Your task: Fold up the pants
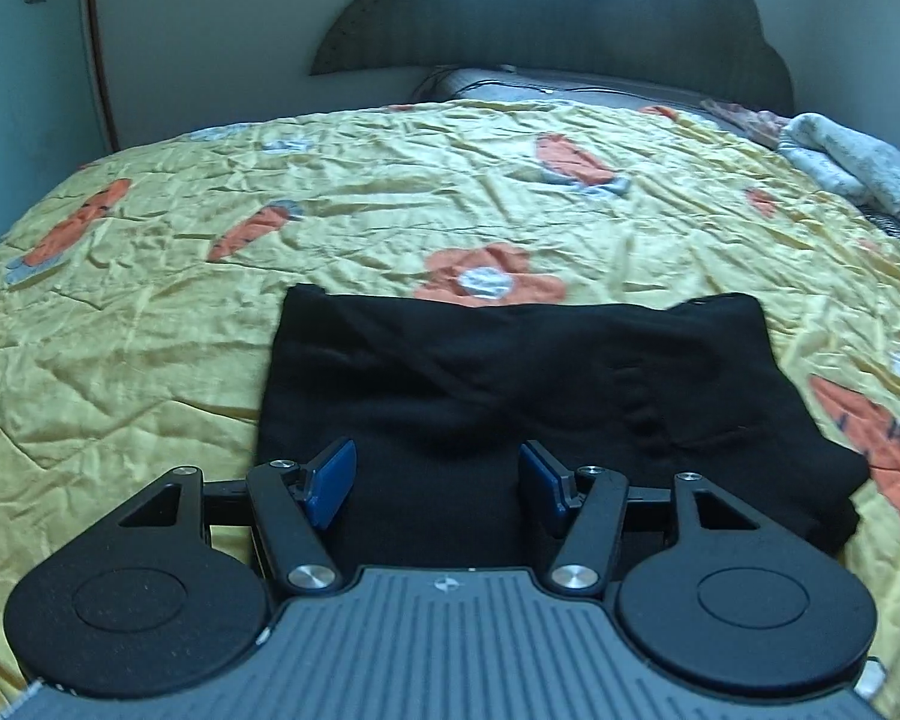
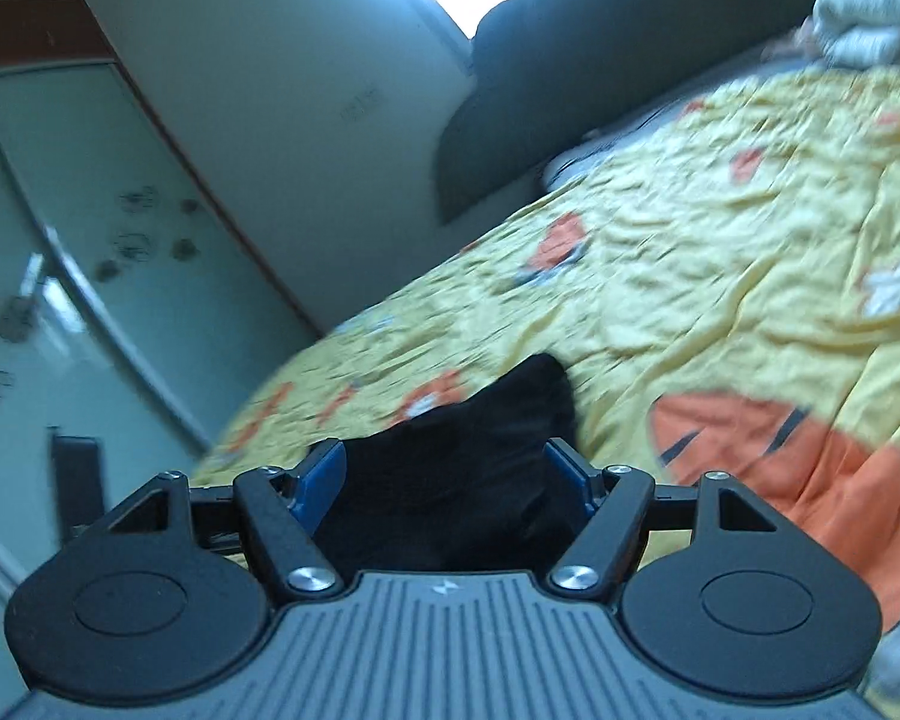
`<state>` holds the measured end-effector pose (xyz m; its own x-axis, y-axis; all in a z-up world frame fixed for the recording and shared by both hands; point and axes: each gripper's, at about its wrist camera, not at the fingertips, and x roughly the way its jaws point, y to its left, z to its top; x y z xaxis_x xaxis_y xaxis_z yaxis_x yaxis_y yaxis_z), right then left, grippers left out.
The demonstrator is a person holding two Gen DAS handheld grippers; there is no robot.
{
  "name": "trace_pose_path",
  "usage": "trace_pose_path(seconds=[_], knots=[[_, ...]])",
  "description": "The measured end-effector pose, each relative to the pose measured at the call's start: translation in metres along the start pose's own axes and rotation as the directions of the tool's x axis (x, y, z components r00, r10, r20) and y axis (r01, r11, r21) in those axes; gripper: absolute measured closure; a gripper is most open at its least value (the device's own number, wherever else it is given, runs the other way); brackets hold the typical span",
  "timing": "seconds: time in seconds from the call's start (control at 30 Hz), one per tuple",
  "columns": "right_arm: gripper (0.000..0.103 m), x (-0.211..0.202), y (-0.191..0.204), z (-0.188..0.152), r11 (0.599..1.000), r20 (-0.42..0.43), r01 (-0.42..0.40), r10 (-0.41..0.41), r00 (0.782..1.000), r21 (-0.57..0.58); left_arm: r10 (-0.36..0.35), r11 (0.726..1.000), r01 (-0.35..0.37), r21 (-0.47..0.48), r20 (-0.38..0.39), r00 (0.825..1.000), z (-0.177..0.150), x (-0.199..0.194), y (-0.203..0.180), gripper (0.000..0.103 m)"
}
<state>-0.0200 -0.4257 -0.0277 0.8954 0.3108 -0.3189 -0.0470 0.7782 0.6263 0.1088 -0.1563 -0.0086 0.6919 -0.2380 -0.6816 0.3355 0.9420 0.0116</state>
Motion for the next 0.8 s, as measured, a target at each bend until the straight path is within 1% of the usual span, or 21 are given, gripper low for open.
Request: trace_pose_path(seconds=[0.07, 0.13, 0.2, 0.27, 0.37, 0.5, 0.53, 0.6, 0.63, 0.67, 0.7, 0.73, 0.8], knots=[[0.031, 0.004, 0.004, -0.005, 1.000, -0.038, -0.003, 0.002, 0.999, -0.018, -0.025, 0.999, 0.025, 0.019, 0.005, 1.000, -0.003, -0.004, -0.006, 0.040], [0.031, 0.012, 0.005, -0.010, 0.999, -0.064, 0.026, -0.028, 0.998, -0.029, -0.031, 0.999, 0.031, 0.044, 0.007, 0.999, -0.005, -0.005, -0.012, 0.039], [0.031, 0.019, 0.003, -0.014, 0.998, -0.080, 0.052, -0.054, 0.995, -0.022, -0.038, 0.998, 0.038, 0.057, 0.007, 0.999, -0.008, -0.006, -0.015, 0.039], [0.031, 0.025, -0.001, -0.016, 0.999, -0.097, 0.051, -0.052, 0.994, -0.012, -0.046, 0.997, 0.046, 0.060, 0.004, 0.999, -0.010, -0.006, -0.017, 0.039], [0.029, 0.027, 0.000, -0.017, 1.000, -0.094, 0.031, -0.031, 0.995, -0.002, -0.050, 0.997, 0.049, 0.062, 0.003, 0.999, -0.011, -0.006, -0.018, 0.039], [0.029, 0.031, -0.006, -0.015, 0.995, -0.067, -0.051, 0.057, 0.996, 0.091, -0.051, 0.997, 0.051, 0.057, -0.001, 0.999, -0.011, -0.005, -0.020, 0.039], [0.029, 0.035, -0.009, -0.015, 0.993, -0.056, -0.051, 0.058, 0.997, 0.108, -0.050, 0.997, 0.050, 0.057, -0.001, 0.999, -0.011, -0.005, -0.020, 0.039], [0.032, 0.043, -0.014, -0.015, 0.992, -0.045, -0.015, 0.021, 0.999, 0.126, -0.050, 0.997, 0.050, 0.058, 0.000, 0.999, -0.011, -0.005, -0.020, 0.039], [0.052, 0.047, -0.016, -0.016, 0.991, -0.049, 0.007, 0.000, 0.999, 0.136, -0.049, 0.997, 0.049, 0.058, 0.000, 0.999, -0.011, -0.005, -0.020, 0.039], [0.078, 0.050, -0.018, -0.017, 0.991, -0.056, 0.026, -0.018, 0.998, 0.135, -0.048, 0.997, 0.048, 0.057, 0.001, 0.999, -0.011, -0.005, -0.020, 0.038], [0.087, 0.050, -0.017, -0.018, 0.991, -0.055, 0.047, -0.040, 0.998, 0.122, -0.045, 0.997, 0.045, 0.057, 0.003, 0.999, -0.011, -0.006, -0.019, 0.038], [0.092, 0.049, -0.015, -0.019, 0.993, -0.051, 0.059, -0.055, 0.997, 0.099, -0.041, 0.998, 0.041, 0.055, 0.004, 0.999, -0.010, -0.006, -0.018, 0.038], [0.095, 0.044, -0.010, -0.021, 0.996, -0.042, 0.067, -0.065, 0.997, 0.066, -0.038, 0.998, 0.038, 0.044, 0.003, 0.999, -0.009, -0.006, -0.015, 0.038]])
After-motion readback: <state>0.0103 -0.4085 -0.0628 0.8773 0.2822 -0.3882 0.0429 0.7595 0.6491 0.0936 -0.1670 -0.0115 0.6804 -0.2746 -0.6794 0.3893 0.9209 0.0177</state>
